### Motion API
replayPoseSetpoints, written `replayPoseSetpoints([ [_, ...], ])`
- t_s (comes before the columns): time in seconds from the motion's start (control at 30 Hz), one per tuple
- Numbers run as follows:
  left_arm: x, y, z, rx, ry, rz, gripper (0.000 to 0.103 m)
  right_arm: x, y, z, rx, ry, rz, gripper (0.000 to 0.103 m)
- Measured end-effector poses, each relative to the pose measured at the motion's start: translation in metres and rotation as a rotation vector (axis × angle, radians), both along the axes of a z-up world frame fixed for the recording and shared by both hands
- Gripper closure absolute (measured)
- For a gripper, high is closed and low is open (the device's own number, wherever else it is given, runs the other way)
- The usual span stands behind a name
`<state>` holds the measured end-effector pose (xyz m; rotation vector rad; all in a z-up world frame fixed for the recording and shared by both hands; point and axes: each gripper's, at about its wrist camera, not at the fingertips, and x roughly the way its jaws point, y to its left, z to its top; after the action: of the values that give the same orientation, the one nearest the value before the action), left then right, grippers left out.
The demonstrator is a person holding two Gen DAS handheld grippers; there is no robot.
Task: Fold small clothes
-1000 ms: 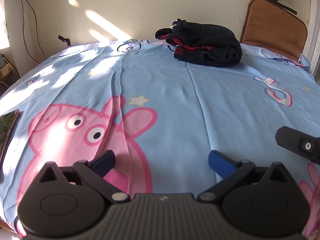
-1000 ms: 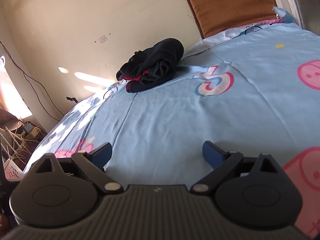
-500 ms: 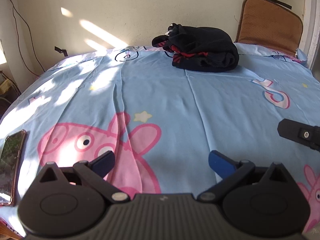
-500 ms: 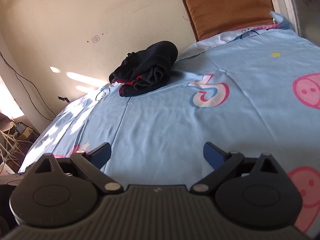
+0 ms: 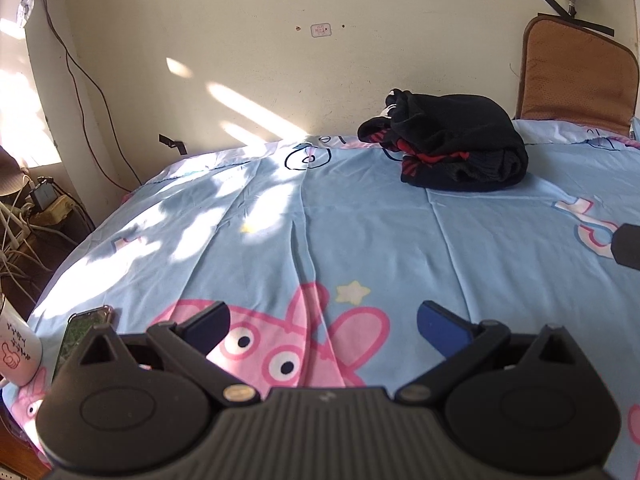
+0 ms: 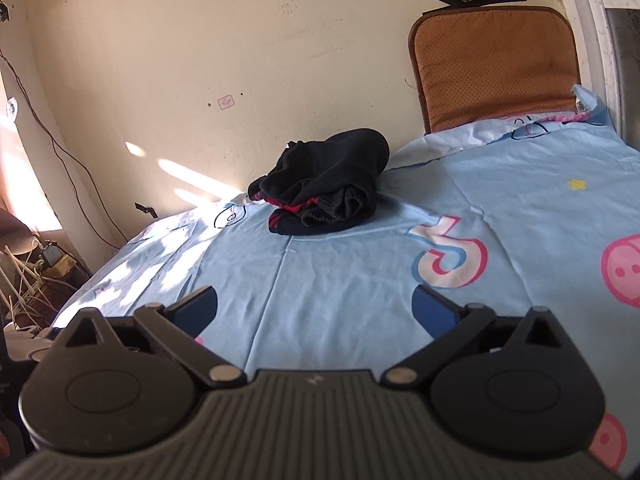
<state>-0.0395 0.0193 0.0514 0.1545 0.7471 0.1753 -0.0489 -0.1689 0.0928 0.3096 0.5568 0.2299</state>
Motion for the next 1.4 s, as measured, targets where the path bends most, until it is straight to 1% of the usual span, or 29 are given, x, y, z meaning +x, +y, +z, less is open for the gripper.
replayPoseSetpoints([
  [0.17, 0.000, 0.001, -0.001, -0.010, 0.004, 0.005, 0.000, 0.000, 0.004, -0.003, 0.021, 0.016, 0.002, 0.000],
  [0.4, 0.000, -0.003, -0.006, -0.037, 0.033, -0.008, 0.000, -0.001, 0.010, -0.008, 0.022, 0.044, 0.005, 0.000],
  [0.53, -0.001, -0.007, -0.008, -0.049, 0.044, -0.020, 0.000, 0.000, 0.012, -0.010, 0.005, 0.053, 0.003, 0.000],
  [0.7, 0.002, -0.016, -0.008, -0.061, 0.057, -0.054, 0.000, 0.004, 0.010, -0.007, -0.012, 0.048, -0.004, 0.000],
  [0.83, 0.015, -0.026, -0.005, -0.064, 0.051, -0.080, 0.000, 0.012, 0.006, -0.001, -0.060, 0.001, -0.023, 0.000],
  [0.93, 0.031, -0.033, -0.005, -0.060, 0.027, -0.094, 0.000, 0.025, -0.002, 0.001, -0.081, -0.009, -0.052, 0.000],
  [1.07, 0.055, -0.037, -0.012, -0.089, -0.027, -0.125, 0.000, 0.039, -0.012, -0.005, -0.085, -0.024, -0.074, 0.000],
  [1.13, 0.067, -0.040, -0.021, -0.086, -0.059, -0.134, 0.000, 0.048, -0.012, -0.012, -0.115, -0.054, -0.074, 0.000],
  [1.2, 0.079, -0.041, -0.029, -0.075, -0.089, -0.135, 0.000, 0.063, -0.008, -0.022, -0.170, -0.074, -0.079, 0.000],
  [1.3, 0.094, -0.036, -0.039, -0.076, -0.137, -0.115, 0.000, 0.089, -0.004, -0.036, -0.223, -0.055, -0.074, 0.000],
  [1.4, 0.108, -0.030, -0.046, -0.075, -0.163, -0.066, 0.000, 0.108, -0.002, -0.045, -0.221, -0.057, -0.080, 0.000],
])
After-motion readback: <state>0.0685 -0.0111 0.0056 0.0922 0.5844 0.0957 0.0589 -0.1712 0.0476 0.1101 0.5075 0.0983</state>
